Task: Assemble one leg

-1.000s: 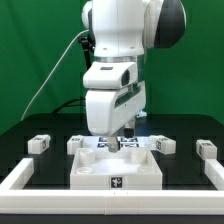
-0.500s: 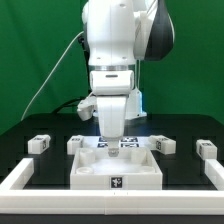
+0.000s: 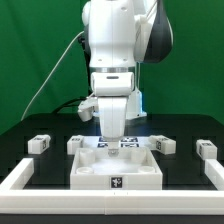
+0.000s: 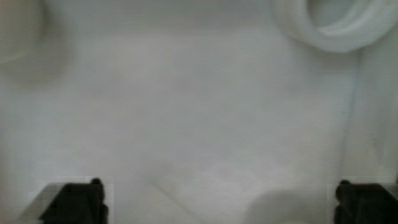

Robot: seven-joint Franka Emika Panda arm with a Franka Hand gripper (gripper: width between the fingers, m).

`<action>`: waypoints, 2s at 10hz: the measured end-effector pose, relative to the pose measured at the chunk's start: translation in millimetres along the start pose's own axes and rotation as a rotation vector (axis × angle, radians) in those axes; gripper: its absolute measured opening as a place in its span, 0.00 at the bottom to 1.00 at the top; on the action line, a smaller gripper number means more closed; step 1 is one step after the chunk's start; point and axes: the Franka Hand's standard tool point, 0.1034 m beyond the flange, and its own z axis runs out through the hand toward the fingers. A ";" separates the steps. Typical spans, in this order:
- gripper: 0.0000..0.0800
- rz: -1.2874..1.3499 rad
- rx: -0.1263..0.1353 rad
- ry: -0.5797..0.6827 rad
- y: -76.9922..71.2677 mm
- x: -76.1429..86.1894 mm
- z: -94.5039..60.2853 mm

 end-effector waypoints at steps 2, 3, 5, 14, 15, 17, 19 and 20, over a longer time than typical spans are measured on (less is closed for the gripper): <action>0.81 0.008 0.025 0.006 -26.6 -2.6 12.2; 0.81 0.017 0.032 0.010 -36.9 -6.9 20.8; 0.81 0.028 0.046 0.016 -43.0 -11.4 31.2; 0.07 0.036 0.047 0.015 -43.4 -13.5 31.5; 0.07 0.036 0.047 0.015 -43.4 -13.6 31.5; 0.07 0.036 0.047 0.015 -43.4 -13.6 31.5; 0.07 0.036 0.047 0.015 -43.4 -13.5 31.5; 0.07 0.038 0.047 0.016 -43.3 -12.7 31.5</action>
Offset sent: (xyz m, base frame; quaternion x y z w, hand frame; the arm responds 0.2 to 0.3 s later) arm -0.0152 0.0081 -0.0234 -0.0178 0.0669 -0.0145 0.9975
